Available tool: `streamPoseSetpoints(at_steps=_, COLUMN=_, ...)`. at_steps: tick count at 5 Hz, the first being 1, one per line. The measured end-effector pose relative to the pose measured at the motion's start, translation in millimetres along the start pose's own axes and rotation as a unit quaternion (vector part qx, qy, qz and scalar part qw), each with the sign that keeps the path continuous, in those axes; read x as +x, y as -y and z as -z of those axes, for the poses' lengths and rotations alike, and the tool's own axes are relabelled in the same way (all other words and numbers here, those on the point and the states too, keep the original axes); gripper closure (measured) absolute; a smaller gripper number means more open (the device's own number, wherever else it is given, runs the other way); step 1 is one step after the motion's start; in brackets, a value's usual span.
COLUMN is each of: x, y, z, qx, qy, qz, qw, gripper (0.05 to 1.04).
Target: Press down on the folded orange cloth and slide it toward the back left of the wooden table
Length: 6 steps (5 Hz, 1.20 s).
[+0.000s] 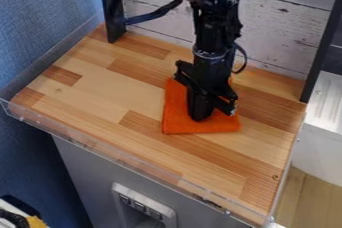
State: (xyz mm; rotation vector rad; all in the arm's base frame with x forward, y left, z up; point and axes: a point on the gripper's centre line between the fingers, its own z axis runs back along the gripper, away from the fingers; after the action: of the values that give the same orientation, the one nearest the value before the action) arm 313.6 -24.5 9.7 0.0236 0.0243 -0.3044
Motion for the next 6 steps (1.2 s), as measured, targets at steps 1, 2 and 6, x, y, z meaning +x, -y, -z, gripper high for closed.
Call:
streamPoseSetpoints(at_steps=1, x=1.0, y=0.6, z=0.4, qx=0.001, qy=0.010, qz=-0.011, qw=0.9999, gripper=1.025)
streamPoseSetpoints(at_steps=2, x=3.3, y=-5.4, z=0.4, qx=0.000, qy=0.022, qz=-0.032, qw=0.9993, gripper=1.025)
streamPoseSetpoints(at_steps=6, x=4.8, y=-46.2, z=0.4, qx=-0.011, qy=0.024, qz=-0.117, qw=0.9928, gripper=1.025)
